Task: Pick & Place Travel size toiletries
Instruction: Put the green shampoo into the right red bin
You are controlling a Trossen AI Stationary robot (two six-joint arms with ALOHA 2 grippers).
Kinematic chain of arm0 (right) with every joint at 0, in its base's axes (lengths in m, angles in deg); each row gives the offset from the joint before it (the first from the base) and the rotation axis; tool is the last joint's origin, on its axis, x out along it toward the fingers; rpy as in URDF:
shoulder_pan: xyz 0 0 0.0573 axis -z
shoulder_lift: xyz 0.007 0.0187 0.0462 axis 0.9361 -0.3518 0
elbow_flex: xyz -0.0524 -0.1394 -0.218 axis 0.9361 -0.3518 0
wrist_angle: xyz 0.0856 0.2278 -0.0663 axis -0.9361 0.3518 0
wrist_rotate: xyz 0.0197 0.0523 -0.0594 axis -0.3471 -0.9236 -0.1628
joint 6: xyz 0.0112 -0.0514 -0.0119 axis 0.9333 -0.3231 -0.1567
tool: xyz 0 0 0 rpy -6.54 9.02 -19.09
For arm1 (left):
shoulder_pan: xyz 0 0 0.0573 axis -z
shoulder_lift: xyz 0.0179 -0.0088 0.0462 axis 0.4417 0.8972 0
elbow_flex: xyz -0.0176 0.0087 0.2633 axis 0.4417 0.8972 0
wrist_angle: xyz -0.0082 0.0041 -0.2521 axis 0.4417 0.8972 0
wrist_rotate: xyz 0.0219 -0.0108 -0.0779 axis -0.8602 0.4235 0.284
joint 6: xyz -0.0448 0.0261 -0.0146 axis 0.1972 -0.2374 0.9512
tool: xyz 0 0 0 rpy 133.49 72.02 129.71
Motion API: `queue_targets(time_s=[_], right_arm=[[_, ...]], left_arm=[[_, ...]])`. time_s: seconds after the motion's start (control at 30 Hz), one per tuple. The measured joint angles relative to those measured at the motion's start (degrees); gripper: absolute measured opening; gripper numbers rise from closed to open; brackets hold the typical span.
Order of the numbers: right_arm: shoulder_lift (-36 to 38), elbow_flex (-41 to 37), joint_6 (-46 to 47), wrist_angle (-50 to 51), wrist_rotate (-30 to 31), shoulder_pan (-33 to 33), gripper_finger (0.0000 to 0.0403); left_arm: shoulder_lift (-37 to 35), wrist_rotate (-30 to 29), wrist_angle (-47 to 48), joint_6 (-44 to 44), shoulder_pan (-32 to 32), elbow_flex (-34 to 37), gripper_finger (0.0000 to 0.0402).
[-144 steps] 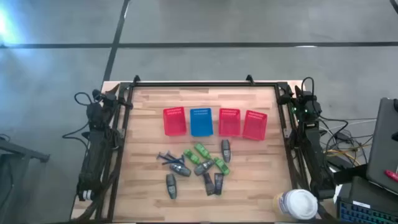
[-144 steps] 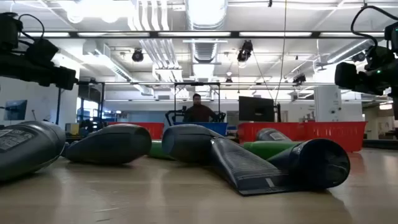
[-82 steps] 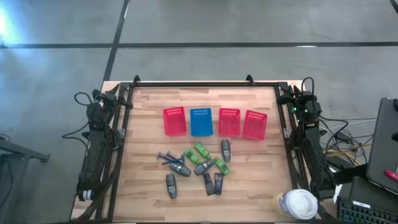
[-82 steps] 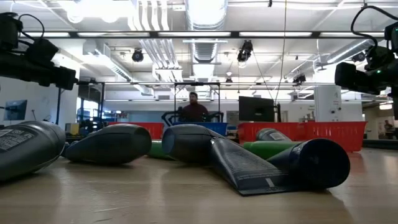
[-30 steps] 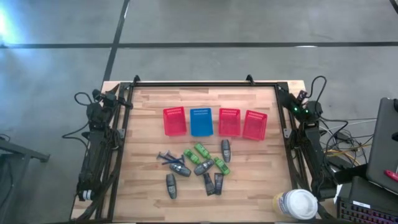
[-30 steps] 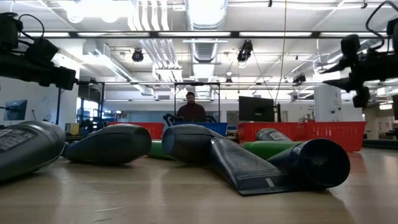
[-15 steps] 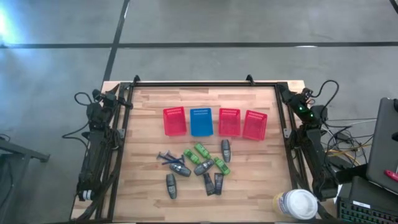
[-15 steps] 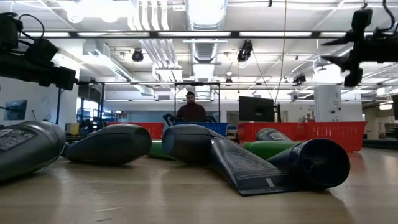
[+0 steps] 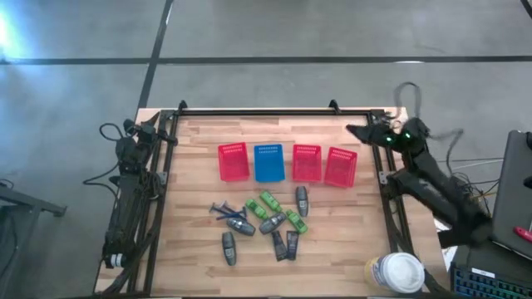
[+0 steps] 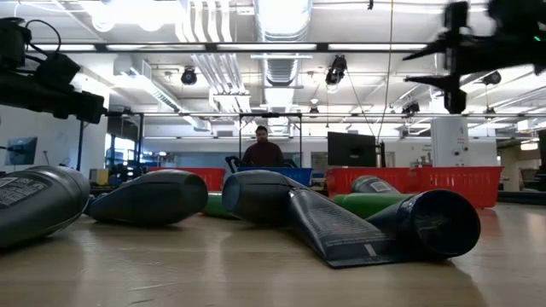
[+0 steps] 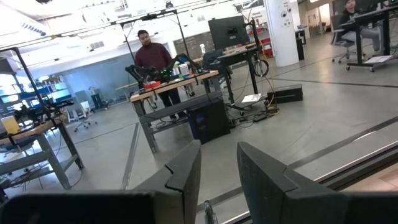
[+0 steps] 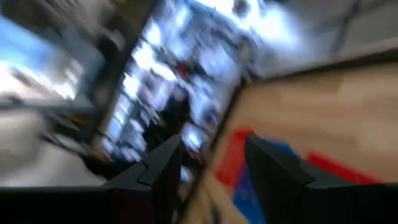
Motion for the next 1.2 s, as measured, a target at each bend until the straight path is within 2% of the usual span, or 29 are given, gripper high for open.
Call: queue_targets(time_s=[0.17,0.3,0.37,0.5,0.8,1.0,1.2], right_arm=[[-14.7,12.4,-11.9,25.7,14.4,-21.3,0.0213],[-24.5,19.8,-12.6,41.7,25.3,-35.3,0.0240],[-28.3,22.7,-11.1,45.5,28.1,-40.5,0.0254],[-34.4,26.6,-6.4,46.0,28.7,-47.6,0.0278],[-50.0,34.5,5.2,45.8,28.4,-57.9,0.0310],[-62.4,43.2,13.0,45.8,27.1,-65.9,0.0298],[-71.5,50.0,11.8,47.9,27.1,-68.6,0.0280]], left_arm=[[0.0,0.0,0.0,0.0,0.0,0.0,0.0110],[0.0,0.0,0.0,0.0,0.0,0.0,0.0110],[0.0,0.0,0.0,0.0,0.0,0.0,0.0110],[0.0,0.0,0.0,0.0,0.0,0.0,0.0110],[0.0,0.0,0.0,0.0,0.0,0.0,0.0110],[0.0,0.0,0.0,0.0,0.0,0.0,0.0110],[0.0,0.0,0.0,0.0,0.0,0.0,0.0110]])
